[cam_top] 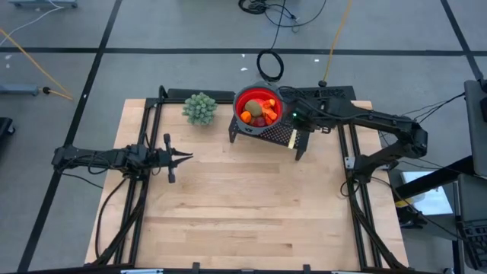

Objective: Pick & Place Fruit
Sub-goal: Return to Home Position

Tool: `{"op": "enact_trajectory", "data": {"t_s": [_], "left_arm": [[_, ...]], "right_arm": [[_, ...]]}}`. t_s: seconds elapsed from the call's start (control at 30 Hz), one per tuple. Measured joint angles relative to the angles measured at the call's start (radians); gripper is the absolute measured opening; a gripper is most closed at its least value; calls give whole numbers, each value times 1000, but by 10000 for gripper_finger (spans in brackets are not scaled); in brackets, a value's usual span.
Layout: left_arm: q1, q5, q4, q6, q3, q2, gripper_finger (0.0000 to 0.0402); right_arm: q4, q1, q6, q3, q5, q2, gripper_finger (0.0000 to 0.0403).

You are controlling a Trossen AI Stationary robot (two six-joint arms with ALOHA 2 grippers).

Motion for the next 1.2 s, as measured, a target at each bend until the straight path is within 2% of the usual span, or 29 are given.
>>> {"op": "enact_trajectory", "data": {"t_s": [0.2,0.37,0.57,0.83,1.2], "left_arm": [[0,7,3,-78,0,0,26],[0,15,28,-175,-3,0,26],[-1,16,51,-290,-3,0,26],[-1,18,120,-310,-3,0,26],[-1,34,268,-308,-2,0,26]], "right_arm": [[27,48,-148,0,74,-64,4],[74,106,-255,0,163,-125,2],[142,204,-457,0,231,-197,1],[236,373,-752,0,232,-283,0],[244,580,-928,0,251,-336,0]]}}
